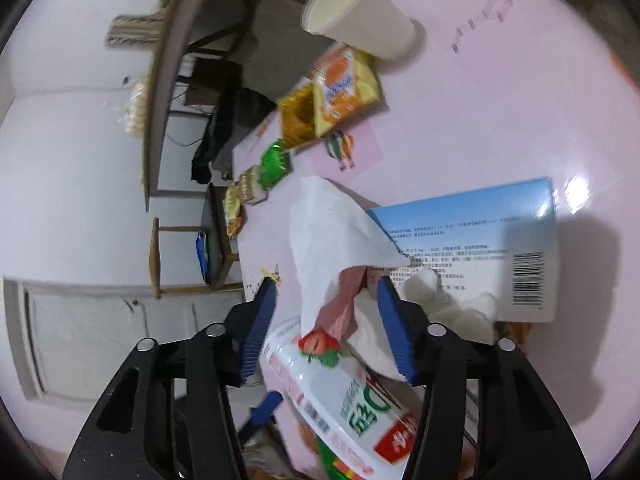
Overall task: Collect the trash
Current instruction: 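Move both tools back to the table toward the white bottle and tissues, then grasp the white tissue with the right tool while the left tool grasps the pink sponge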
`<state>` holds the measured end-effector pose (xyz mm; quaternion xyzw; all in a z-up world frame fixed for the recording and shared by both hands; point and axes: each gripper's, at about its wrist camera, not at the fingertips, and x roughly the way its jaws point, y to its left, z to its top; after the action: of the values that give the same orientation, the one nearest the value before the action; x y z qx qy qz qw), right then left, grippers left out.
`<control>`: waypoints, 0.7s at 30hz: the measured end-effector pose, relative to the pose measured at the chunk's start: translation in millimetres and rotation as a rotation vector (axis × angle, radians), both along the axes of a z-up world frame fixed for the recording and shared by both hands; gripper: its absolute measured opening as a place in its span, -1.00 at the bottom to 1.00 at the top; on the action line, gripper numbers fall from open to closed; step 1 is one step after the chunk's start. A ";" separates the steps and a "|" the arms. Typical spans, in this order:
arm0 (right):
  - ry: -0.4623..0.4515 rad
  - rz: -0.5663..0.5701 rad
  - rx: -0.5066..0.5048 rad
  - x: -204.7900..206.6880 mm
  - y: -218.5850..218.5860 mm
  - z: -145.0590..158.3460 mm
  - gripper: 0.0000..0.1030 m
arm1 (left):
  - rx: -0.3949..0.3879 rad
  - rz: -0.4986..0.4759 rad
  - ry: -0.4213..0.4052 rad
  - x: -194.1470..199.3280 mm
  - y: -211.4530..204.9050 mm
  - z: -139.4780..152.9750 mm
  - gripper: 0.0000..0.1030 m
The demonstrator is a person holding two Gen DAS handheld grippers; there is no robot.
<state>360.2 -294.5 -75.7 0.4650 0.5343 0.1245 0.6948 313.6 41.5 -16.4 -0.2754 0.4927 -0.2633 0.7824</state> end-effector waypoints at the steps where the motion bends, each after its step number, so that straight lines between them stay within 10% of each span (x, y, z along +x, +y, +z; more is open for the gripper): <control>1: 0.014 -0.008 0.014 1.6 0.4 -4.3 -0.08 | -0.001 -0.005 0.001 -0.7 -1.9 -0.2 0.89; 11: 0.020 -0.089 0.098 -1.5 -11.6 -22.2 -0.92 | 0.016 -0.031 0.024 -1.8 -22.6 -4.6 0.89; 21: -0.135 -0.156 0.265 -20.5 -30.5 -15.4 -1.00 | 0.039 -0.003 0.054 2.6 -32.5 -9.4 0.89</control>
<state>339.6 -325.0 -91.1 0.5830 0.4278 0.1706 0.6693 316.2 8.9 -25.8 -0.2666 0.5192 -0.2470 0.7736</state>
